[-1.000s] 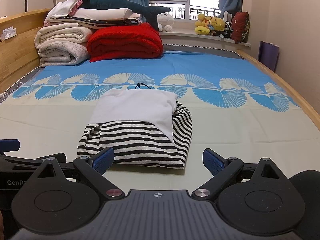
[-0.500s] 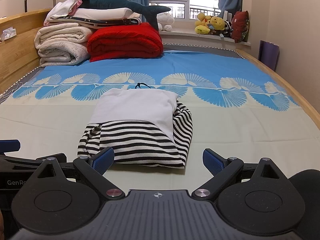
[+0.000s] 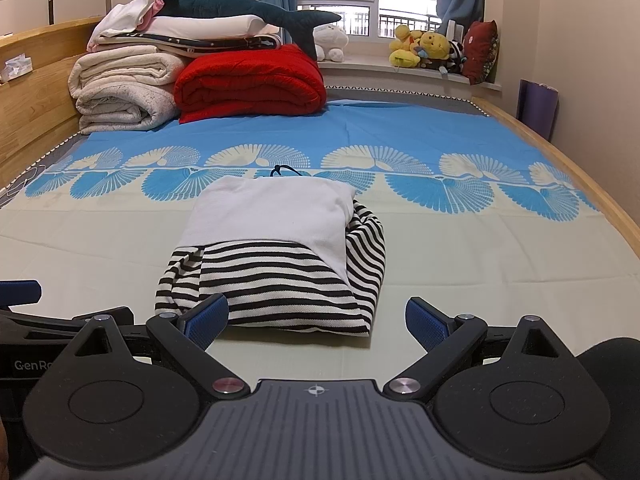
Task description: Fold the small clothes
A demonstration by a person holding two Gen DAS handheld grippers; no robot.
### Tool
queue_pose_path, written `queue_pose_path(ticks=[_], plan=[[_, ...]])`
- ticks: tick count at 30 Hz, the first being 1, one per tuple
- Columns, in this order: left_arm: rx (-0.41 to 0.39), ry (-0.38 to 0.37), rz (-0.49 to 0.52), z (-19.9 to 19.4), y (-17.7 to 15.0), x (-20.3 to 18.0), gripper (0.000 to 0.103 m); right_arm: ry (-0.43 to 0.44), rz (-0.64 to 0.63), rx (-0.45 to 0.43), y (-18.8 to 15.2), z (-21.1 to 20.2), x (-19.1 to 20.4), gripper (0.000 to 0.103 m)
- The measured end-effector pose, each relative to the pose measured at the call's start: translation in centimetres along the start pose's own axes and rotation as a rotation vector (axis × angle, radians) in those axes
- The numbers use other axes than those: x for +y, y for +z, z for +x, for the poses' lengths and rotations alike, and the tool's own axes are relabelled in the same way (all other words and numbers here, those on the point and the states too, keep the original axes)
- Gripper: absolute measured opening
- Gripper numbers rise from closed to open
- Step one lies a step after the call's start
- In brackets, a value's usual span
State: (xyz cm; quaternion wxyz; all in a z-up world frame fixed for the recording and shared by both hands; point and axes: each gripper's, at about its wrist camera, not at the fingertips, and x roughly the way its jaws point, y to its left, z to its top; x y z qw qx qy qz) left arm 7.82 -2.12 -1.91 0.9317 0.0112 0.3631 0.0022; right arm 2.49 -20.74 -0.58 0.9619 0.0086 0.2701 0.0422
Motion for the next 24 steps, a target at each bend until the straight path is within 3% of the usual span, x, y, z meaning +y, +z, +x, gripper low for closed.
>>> queue_pose_path(ticks=[24], plan=[[0.005, -0.003, -0.013, 0.06, -0.05, 0.08, 0.102, -0.002, -0.009, 0.004, -0.04, 0.0, 0.05, 0.095]])
